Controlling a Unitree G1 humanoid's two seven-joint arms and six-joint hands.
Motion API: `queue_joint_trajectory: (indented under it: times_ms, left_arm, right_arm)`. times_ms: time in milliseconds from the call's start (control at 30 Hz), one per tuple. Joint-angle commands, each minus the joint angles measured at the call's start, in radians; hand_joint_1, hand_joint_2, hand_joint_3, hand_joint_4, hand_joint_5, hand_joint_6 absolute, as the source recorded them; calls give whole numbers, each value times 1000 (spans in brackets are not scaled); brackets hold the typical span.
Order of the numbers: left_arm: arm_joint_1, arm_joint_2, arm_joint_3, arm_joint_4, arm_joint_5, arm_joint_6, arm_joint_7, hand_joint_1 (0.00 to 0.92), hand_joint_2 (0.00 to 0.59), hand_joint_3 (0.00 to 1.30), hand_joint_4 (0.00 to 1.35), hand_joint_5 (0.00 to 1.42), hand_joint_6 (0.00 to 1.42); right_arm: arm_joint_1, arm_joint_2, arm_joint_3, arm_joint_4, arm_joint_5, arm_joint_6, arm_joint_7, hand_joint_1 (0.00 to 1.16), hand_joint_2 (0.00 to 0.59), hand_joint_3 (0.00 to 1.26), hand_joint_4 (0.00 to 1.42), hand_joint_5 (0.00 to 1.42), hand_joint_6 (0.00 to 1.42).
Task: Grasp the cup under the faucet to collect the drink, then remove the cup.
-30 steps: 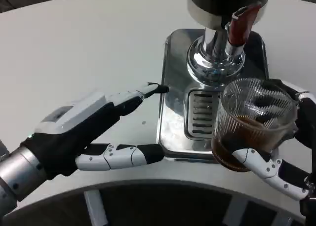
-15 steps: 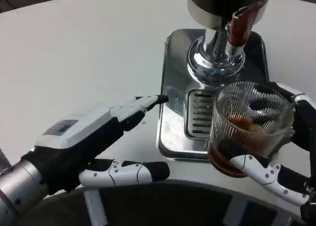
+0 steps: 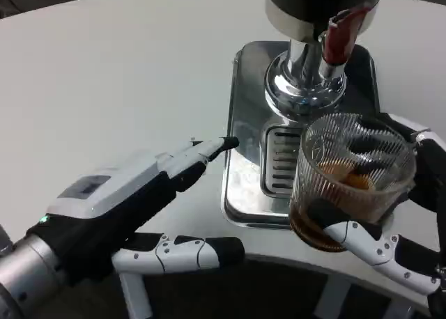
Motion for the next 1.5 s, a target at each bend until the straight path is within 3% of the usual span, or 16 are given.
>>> queue_joint_trajectory:
  times_ms: [33, 700, 1500]
  left_arm:
    - [39, 13, -7, -53, 21, 18, -13, 0, 94, 8, 0, 0, 63]
    - [106, 39, 34, -154, 74, 52, -13, 0, 87, 0, 0, 0, 0]
    - [147, 39, 53, -178, 98, 71, -20, 0, 86, 0, 0, 0, 0]
  right_arm:
    - [19, -9, 6, -44, 29, -61, 15, 870, 172, 816, 953, 1178, 1031]
    - [18, -54, -14, -56, 73, -76, 80, 870, 172, 838, 966, 1199, 1074]
    - [31, -67, -8, -79, 94, -77, 122, 870, 172, 854, 978, 1216, 1093]
